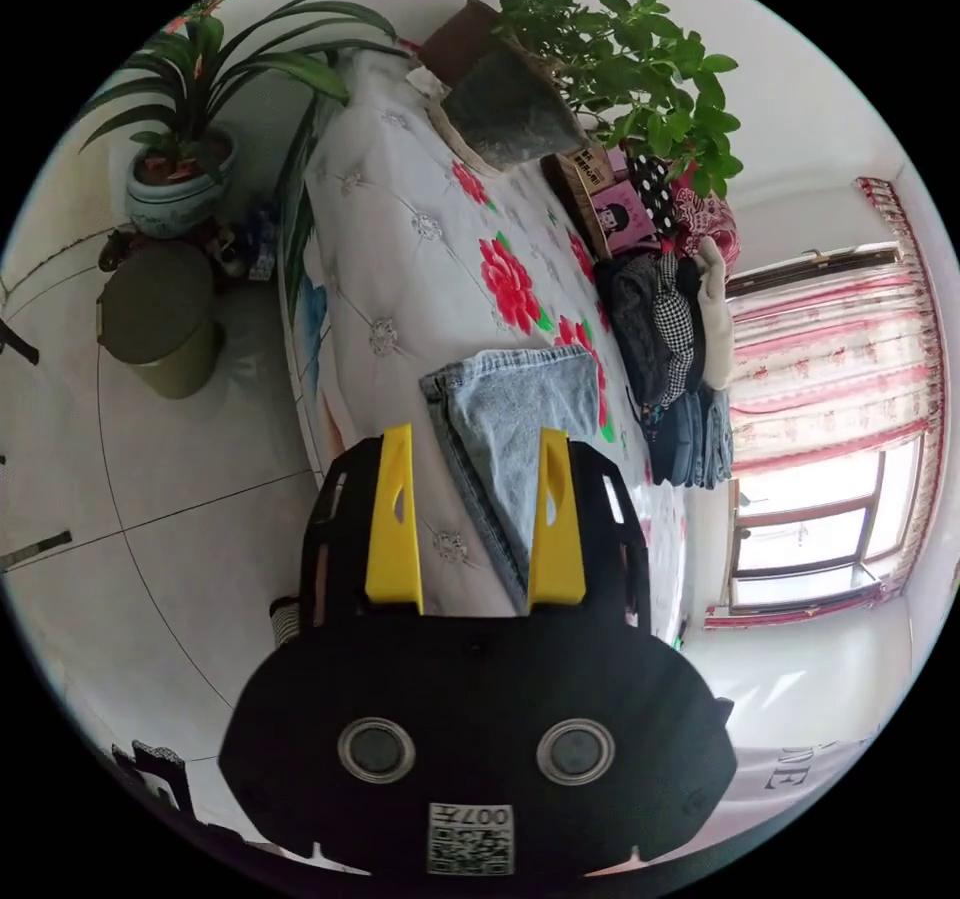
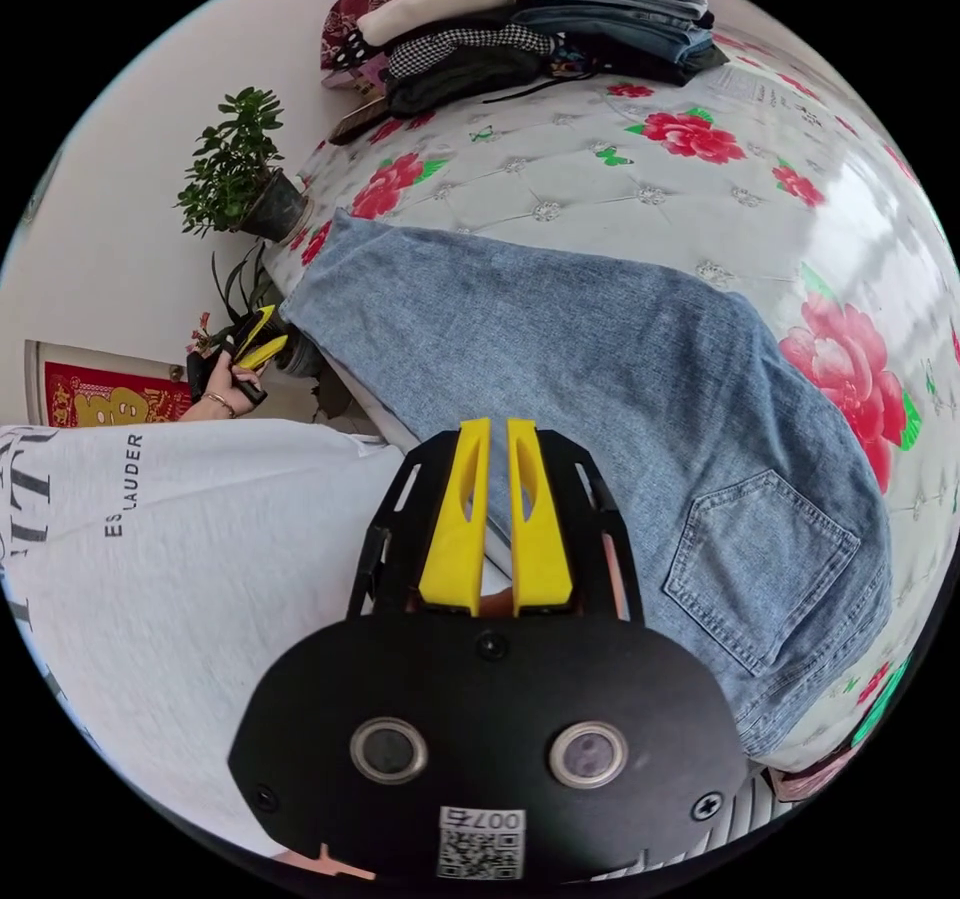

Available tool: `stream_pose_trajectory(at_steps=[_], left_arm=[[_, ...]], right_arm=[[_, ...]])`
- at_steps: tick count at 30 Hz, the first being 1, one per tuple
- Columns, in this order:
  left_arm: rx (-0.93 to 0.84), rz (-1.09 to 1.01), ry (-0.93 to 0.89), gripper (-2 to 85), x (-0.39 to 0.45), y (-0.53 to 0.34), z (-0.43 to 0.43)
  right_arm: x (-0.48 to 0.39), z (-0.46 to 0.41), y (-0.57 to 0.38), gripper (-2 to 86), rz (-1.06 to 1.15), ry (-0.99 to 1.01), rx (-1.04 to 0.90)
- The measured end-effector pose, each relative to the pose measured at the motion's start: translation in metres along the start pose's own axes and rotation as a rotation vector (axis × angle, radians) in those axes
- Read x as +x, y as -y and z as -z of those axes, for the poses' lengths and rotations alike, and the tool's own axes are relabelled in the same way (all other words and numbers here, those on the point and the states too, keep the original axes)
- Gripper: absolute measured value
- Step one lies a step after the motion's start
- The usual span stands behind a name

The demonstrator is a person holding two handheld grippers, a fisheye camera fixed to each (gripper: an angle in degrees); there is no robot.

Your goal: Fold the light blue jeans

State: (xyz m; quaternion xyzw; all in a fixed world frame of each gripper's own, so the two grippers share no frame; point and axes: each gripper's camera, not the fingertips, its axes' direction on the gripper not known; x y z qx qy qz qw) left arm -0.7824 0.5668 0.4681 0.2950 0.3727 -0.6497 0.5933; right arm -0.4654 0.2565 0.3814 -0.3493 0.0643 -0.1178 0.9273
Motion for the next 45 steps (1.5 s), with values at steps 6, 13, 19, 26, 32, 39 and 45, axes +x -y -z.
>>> stream_pose_trajectory(at_steps=[6, 13, 19, 26, 32, 39, 45], left_arm=[[-0.080, -0.023, 0.061, 18.4, 0.011, 0.010, -0.060], [-0.160, -0.062, 0.384, 13.6, 0.043, 0.004, -0.116], [-0.102, -0.196, 0.507, 3.8, 0.083, -0.025, -0.148], [0.038, -0.338, 0.237, 1.7, 0.113, -0.081, -0.143], [-0.098, -1.003, 0.021, 1.3, 0.240, -0.193, -0.168], [-0.607, -1.697, -0.238, 1.2, 0.310, -0.438, -0.260], [-0.944, -1.819, -0.085, 1.3, 0.268, -0.557, -0.363]], right_arm=[[0.003, -0.010, 0.001, 0.4, 0.058, 0.008, -0.020], [0.020, -0.010, -0.015, 0.1, 0.062, 0.040, 0.004], [0.045, -0.007, -0.049, 0.0, 0.042, 0.038, 0.021], [0.084, 0.003, -0.101, -0.1, -0.016, 0.052, 0.071], [0.124, 0.022, -0.159, -0.1, -0.075, 0.047, 0.129], [0.184, 0.033, -0.250, 0.0, -0.205, 0.055, 0.202], [0.235, 0.018, -0.337, 0.8, -0.340, 0.158, 0.233]])
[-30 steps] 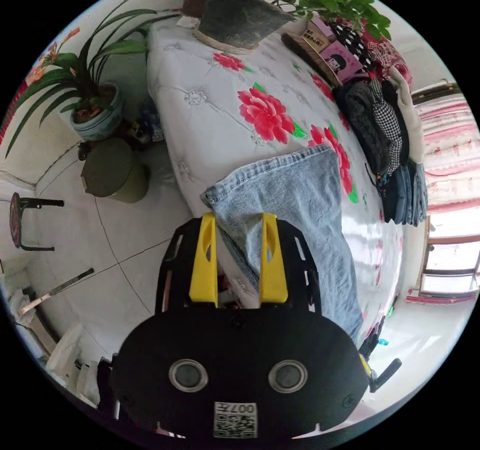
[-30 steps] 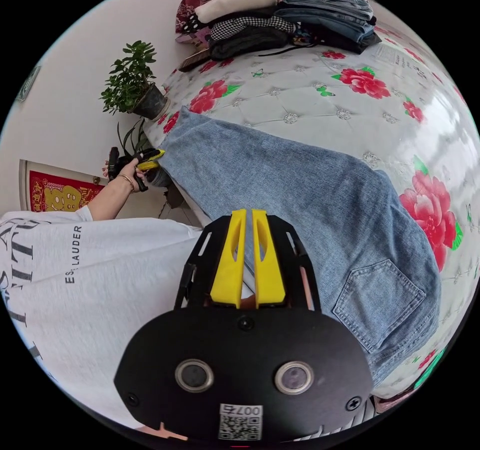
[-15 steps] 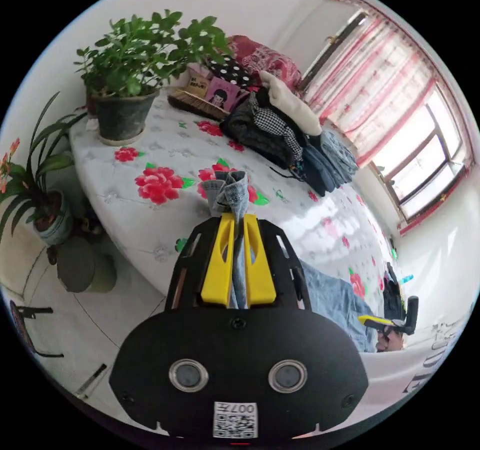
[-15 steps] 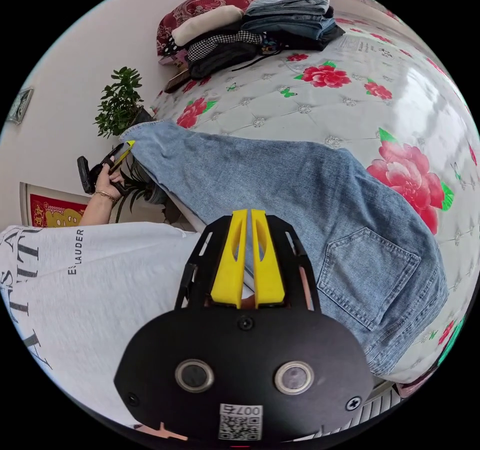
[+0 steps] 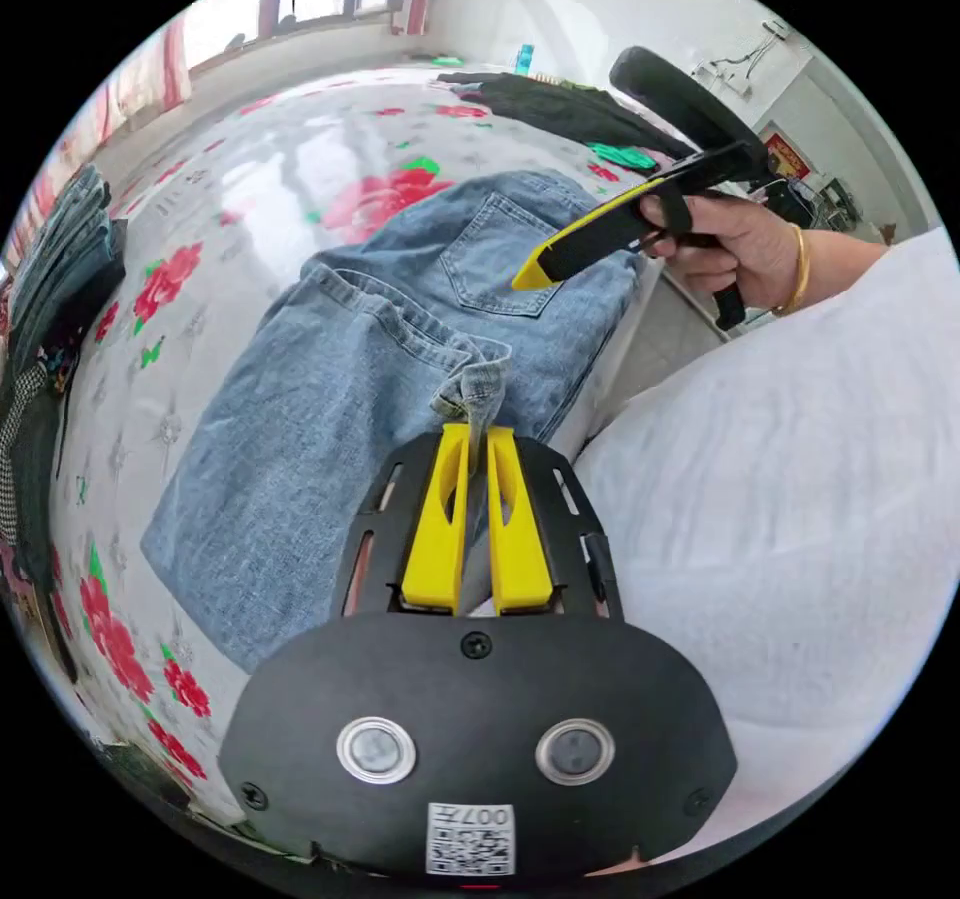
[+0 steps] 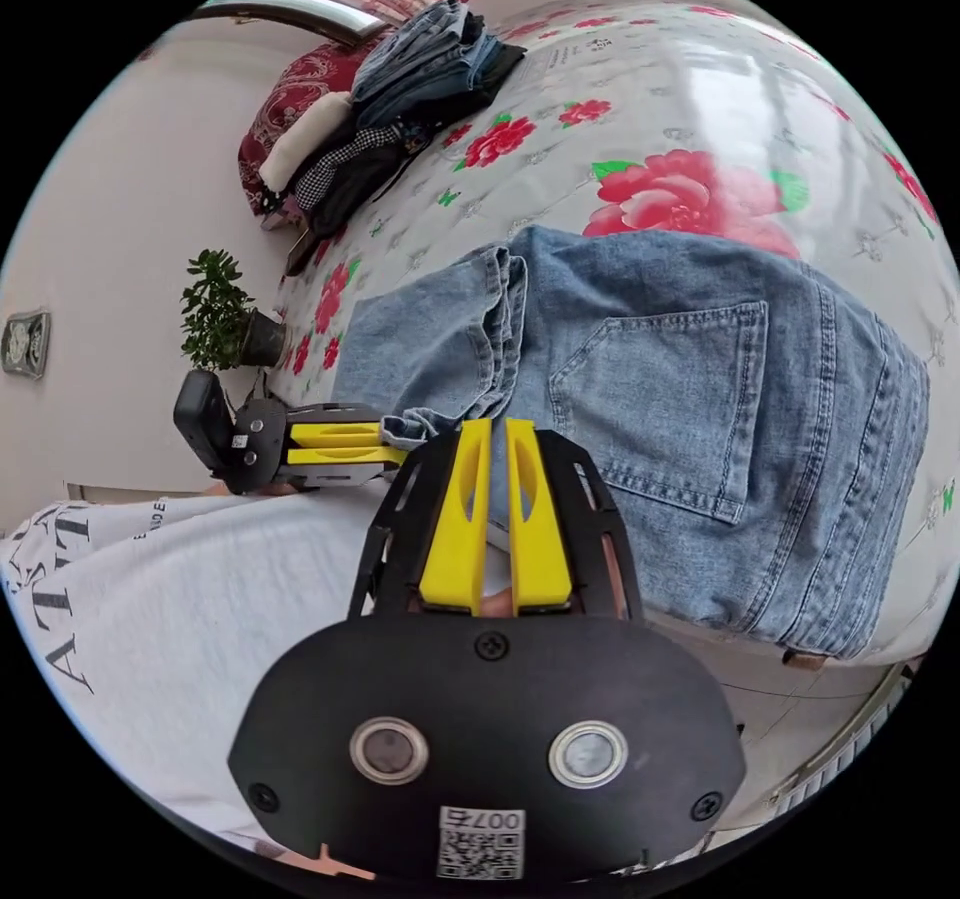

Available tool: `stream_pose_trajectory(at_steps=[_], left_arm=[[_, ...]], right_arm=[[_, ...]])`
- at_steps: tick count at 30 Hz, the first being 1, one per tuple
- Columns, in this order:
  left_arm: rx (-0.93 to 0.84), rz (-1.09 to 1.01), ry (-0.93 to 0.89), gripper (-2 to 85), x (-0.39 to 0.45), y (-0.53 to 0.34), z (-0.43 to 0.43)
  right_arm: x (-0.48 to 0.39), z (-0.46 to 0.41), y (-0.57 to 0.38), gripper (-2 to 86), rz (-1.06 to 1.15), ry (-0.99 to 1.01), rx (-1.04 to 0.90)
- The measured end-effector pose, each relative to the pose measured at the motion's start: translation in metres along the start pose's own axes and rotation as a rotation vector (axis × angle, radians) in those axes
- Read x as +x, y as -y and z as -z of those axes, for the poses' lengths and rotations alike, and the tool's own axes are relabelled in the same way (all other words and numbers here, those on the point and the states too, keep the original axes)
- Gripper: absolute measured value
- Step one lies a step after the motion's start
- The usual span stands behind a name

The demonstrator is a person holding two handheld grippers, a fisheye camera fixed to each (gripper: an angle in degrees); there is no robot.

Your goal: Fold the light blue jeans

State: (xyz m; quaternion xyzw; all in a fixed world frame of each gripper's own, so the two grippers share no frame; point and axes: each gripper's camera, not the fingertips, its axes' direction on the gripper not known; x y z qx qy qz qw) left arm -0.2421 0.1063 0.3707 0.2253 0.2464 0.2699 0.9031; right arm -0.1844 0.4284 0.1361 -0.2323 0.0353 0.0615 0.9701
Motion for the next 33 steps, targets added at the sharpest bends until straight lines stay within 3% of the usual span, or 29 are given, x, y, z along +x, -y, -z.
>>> stream_pose_trajectory(at_steps=[5, 10, 17, 22, 24, 29, 33], left_arm=[[0.084, -0.052, 0.082, 2.9, 0.014, 0.011, 0.014], [-0.138, -0.138, -0.121, 10.9, 0.029, 0.035, -0.038], [0.127, 0.057, 0.022, 8.3, 0.013, 0.039, -0.012], [-0.038, 0.079, -0.019, 7.9, -0.003, 0.062, -0.067], [-0.200, 0.094, -0.039, 9.1, -0.011, 0.077, -0.106], [-0.231, 0.145, -0.086, 9.3, -0.030, 0.089, -0.111], [-0.174, 0.177, -0.074, 7.6, -0.034, 0.086, -0.100]], right_arm=[[0.032, 0.021, -0.049, 3.0, 0.030, 0.009, 0.023], [0.068, 0.063, -0.108, 5.6, 0.015, -0.046, 0.111], [0.179, 0.170, -0.270, 9.2, -0.379, -0.268, 0.430], [0.269, 0.169, -0.355, 11.5, -0.651, 0.056, 0.494], [0.286, 0.159, -0.375, 11.9, -0.695, 0.153, 0.532], [0.303, 0.140, -0.382, 12.5, -0.696, 0.129, 0.504], [0.317, 0.138, -0.403, 12.4, -0.754, 0.246, 0.562]])
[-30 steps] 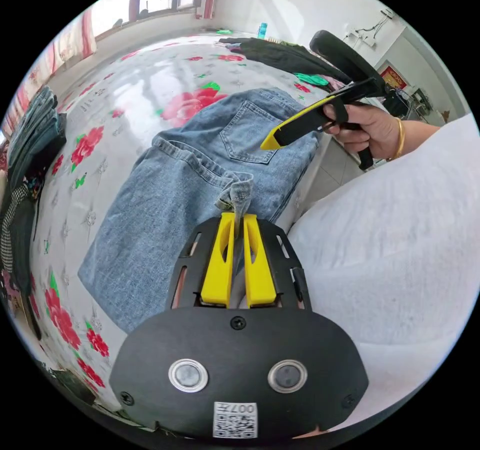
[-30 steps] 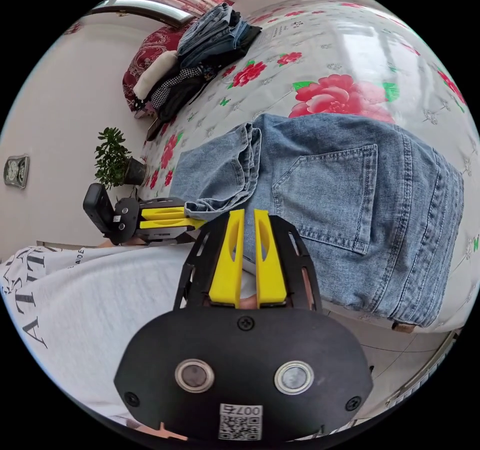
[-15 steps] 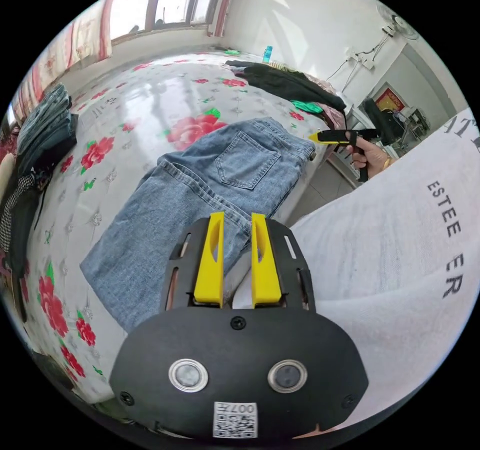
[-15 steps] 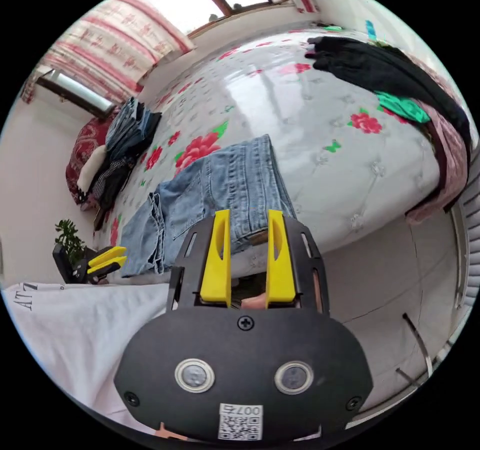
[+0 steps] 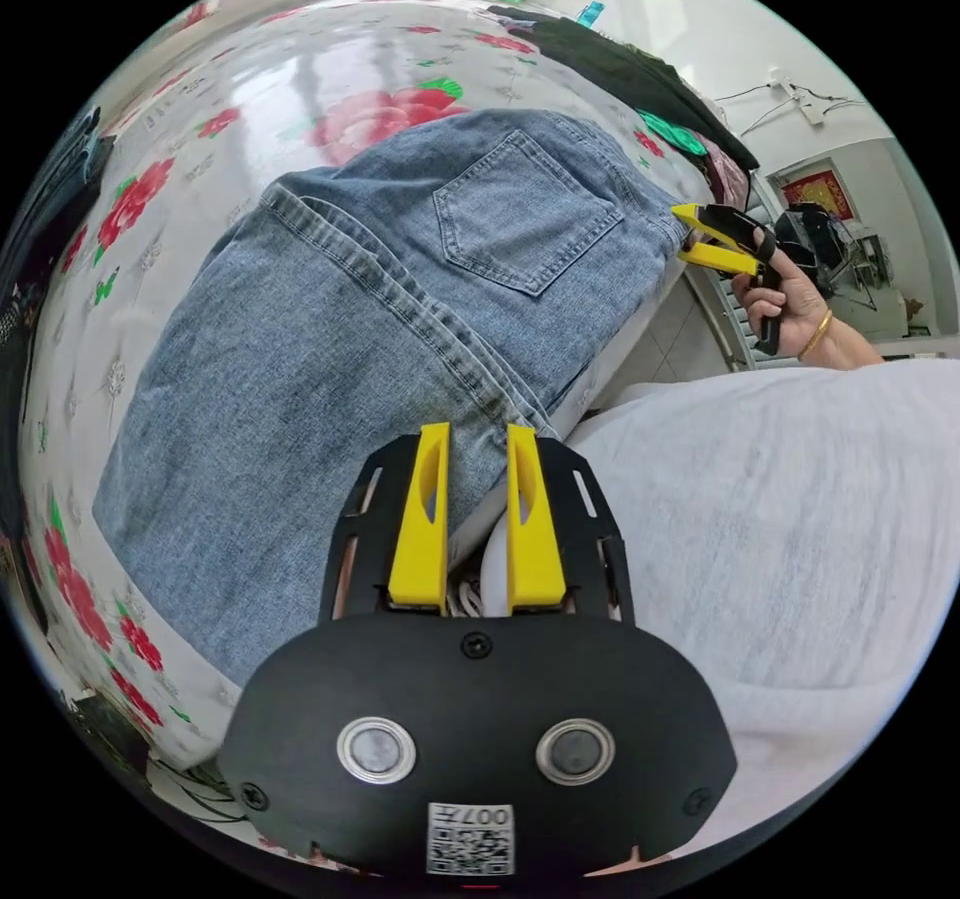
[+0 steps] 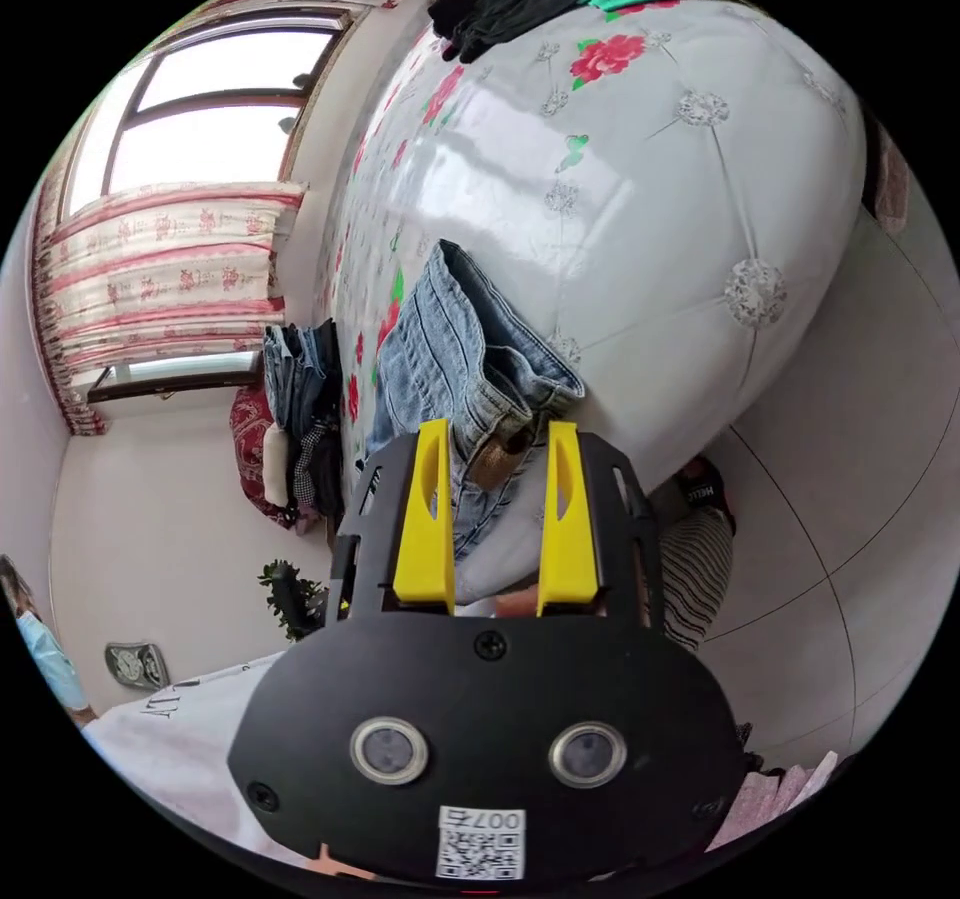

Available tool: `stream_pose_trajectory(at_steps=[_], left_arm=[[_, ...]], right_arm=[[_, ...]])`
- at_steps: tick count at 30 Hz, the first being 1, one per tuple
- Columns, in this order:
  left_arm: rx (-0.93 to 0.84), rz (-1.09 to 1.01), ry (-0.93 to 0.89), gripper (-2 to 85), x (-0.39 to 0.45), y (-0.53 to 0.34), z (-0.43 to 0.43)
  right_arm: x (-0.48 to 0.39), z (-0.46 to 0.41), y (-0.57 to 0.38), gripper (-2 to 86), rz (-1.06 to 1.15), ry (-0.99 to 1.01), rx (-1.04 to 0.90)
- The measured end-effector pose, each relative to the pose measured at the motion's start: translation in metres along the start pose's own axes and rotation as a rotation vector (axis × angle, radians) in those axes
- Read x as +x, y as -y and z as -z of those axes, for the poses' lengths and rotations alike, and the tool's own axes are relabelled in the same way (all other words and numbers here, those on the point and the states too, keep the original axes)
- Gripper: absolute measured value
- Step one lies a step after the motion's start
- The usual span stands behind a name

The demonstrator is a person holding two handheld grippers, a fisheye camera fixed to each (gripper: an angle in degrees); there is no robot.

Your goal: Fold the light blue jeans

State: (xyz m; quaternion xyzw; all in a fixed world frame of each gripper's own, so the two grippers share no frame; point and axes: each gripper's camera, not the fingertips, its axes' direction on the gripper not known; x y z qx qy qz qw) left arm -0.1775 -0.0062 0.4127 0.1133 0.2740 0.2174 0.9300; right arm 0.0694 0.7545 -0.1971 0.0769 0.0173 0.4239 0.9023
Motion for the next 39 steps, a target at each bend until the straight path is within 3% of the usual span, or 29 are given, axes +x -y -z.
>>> stream_pose_trajectory(at_steps=[7, 15, 21, 24, 30, 35, 39], left_arm=[[0.153, 0.111, 0.035, 5.0, -0.016, -0.025, 0.042], [0.216, 0.411, -0.019, 2.6, -0.067, -0.072, 0.062], [0.307, 0.573, 0.009, 2.6, -0.089, -0.113, 0.094], [0.347, 0.661, 0.033, 3.0, -0.099, -0.139, 0.112], [0.407, 0.806, 0.083, 3.3, -0.110, -0.193, 0.146], [0.497, 0.889, 0.075, 3.8, -0.125, -0.243, 0.169], [0.553, 0.975, 0.022, 4.6, -0.156, -0.290, 0.181]], right_arm=[[0.025, 0.007, -0.021, 12.6, -0.056, 0.032, -0.037], [0.008, -0.015, -0.043, 9.8, -0.083, 0.114, 0.000], [-0.047, -0.048, -0.056, 6.0, 0.036, -0.008, -0.025], [-0.113, -0.055, -0.067, 5.1, 0.217, 0.004, -0.029], [-0.338, -0.117, -0.134, 4.8, 0.864, 0.029, -0.168], [-0.501, -0.236, -0.283, 5.1, 1.421, 0.177, -0.451], [-0.547, -0.370, -0.382, 5.8, 1.536, 0.210, -0.725]])
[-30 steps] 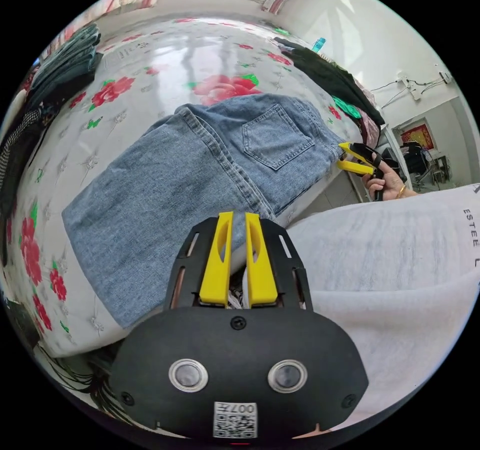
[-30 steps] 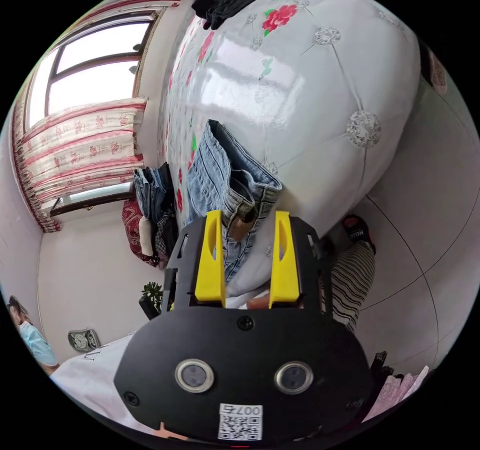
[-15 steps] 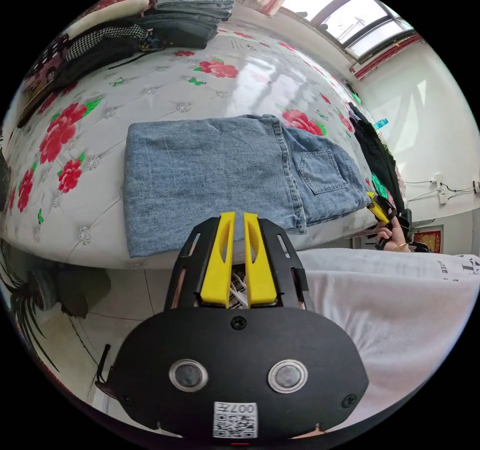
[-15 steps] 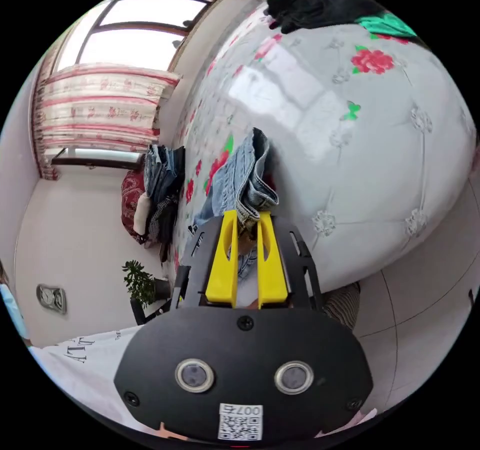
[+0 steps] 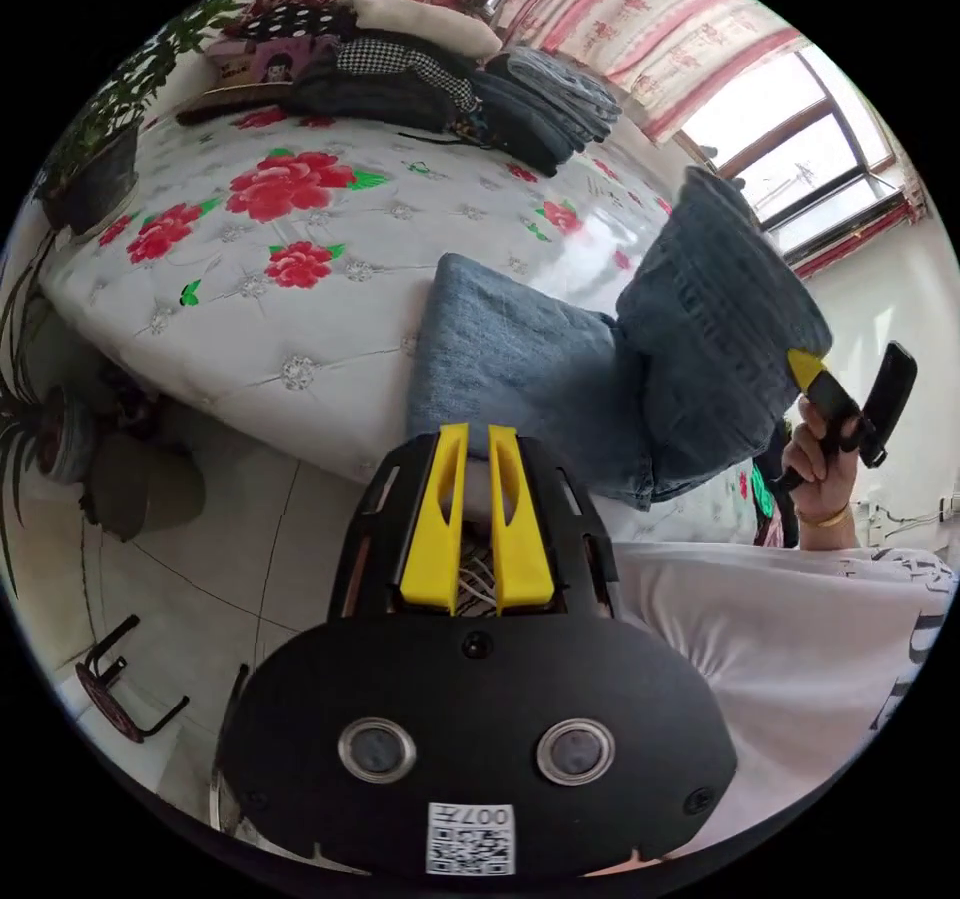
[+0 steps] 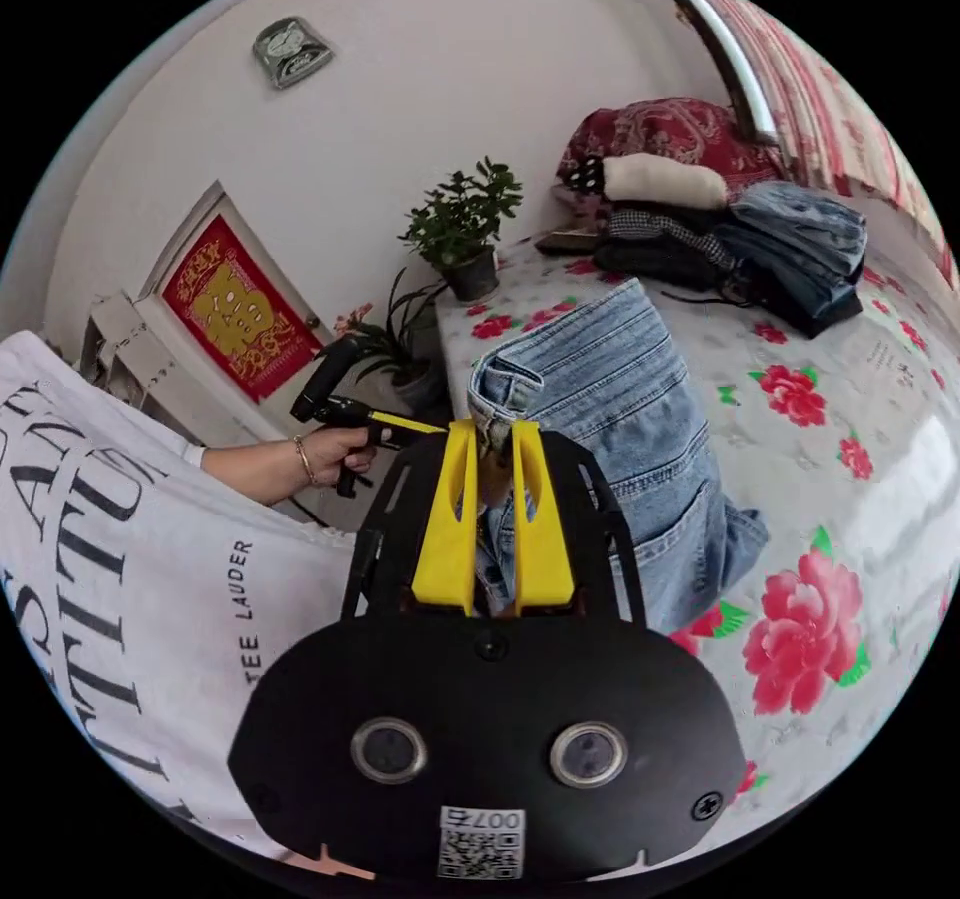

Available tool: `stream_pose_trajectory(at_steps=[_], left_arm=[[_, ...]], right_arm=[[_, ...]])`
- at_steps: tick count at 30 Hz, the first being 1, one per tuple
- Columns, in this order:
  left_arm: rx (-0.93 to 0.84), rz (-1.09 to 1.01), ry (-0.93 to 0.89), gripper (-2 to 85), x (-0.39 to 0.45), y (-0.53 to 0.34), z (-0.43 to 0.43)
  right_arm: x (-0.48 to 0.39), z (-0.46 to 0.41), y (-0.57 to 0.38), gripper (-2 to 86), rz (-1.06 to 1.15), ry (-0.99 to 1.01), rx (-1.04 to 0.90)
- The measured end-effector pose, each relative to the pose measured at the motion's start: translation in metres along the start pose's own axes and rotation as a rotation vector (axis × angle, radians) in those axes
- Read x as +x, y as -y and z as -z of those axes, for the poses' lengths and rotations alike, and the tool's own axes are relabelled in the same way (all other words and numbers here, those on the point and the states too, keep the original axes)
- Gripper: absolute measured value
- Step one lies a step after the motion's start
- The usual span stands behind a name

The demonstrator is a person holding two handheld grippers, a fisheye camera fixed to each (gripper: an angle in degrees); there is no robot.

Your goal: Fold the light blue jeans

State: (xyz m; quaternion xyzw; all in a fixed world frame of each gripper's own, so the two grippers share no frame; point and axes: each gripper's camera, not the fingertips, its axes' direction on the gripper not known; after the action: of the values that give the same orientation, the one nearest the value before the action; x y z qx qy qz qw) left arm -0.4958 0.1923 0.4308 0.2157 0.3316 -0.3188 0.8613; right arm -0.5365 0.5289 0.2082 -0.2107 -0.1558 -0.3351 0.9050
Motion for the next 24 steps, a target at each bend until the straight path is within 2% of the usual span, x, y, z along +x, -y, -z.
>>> stream_pose_trajectory(at_steps=[2, 5, 9, 13, 16, 20, 24], left_arm=[[-0.003, 0.048, -0.045, 5.3, -0.022, 0.006, 0.008], [0.014, 0.075, -0.109, 6.6, -0.052, 0.015, 0.022], [-0.042, 0.046, -0.198, 8.7, -0.082, 0.033, 0.024], [-0.109, -0.023, -0.273, 12.4, -0.087, 0.065, 0.013], [-0.177, -0.081, -0.332, 16.4, -0.083, 0.097, -0.002], [-0.342, -0.167, -0.307, 17.4, -0.071, 0.139, -0.031], [-0.448, -0.283, -0.259, 10.7, -0.057, 0.164, -0.045]], right_arm=[[0.023, -0.103, 0.036, 6.5, -0.065, 0.145, -0.157], [0.062, -0.169, 0.055, 7.8, -0.210, 0.227, -0.250], [0.115, -0.146, 0.038, 9.0, -0.370, 0.184, -0.160], [0.181, -0.086, -0.035, 11.1, -0.693, 0.013, 0.015], [0.210, -0.074, -0.083, 12.6, -0.891, -0.063, 0.063], [0.244, -0.107, -0.101, 13.2, -1.021, 0.017, 0.061], [0.272, -0.148, -0.091, 10.5, -1.075, 0.101, 0.063]])
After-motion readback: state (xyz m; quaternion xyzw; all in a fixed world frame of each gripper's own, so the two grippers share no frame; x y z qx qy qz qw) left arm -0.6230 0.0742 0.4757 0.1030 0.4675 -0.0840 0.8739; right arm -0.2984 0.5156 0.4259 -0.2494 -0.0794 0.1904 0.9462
